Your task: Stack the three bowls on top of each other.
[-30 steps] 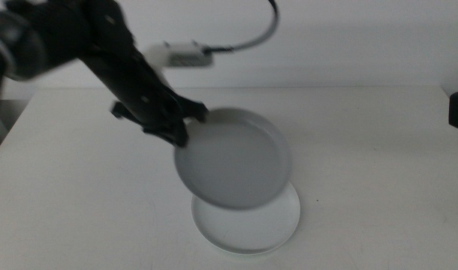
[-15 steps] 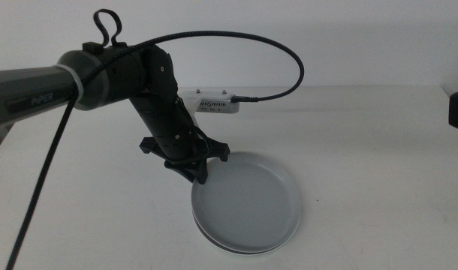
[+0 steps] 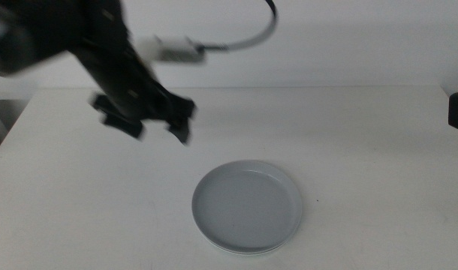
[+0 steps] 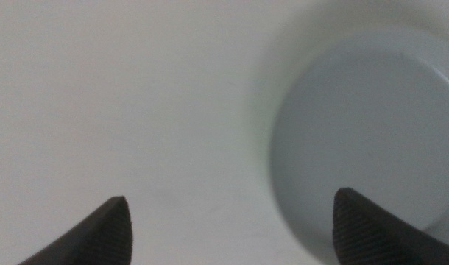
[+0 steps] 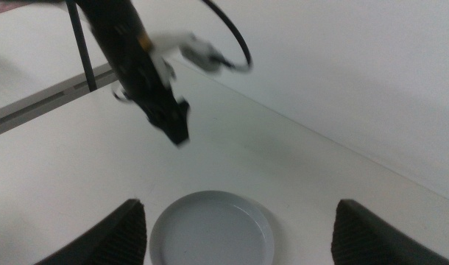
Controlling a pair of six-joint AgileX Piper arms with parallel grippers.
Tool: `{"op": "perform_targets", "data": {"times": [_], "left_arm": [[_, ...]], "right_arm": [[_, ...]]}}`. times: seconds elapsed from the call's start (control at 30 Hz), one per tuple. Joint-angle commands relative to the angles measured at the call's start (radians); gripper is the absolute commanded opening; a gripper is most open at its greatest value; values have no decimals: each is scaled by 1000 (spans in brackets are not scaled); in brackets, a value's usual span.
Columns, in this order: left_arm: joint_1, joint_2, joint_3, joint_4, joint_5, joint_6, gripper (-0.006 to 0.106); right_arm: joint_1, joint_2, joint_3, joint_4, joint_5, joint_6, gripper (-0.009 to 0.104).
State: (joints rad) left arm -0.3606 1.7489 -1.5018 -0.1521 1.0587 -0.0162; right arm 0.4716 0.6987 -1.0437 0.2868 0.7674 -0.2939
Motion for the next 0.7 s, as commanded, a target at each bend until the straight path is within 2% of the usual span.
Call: {"op": "perform_targets", "data": {"times": [0.0,0.3,0.67], "left_arm": [[22,-133,-32,48,-9,-36,90],[107,-359,-32,146,-232,-38,90],[155,-444,-31,164,-543,-37,90]], "right_arm": [[4,1,-23,5,-63,-6,66],[4,1,-23,5,-63,-6,66],[4,1,-23,5,-64,-6,66]]}}
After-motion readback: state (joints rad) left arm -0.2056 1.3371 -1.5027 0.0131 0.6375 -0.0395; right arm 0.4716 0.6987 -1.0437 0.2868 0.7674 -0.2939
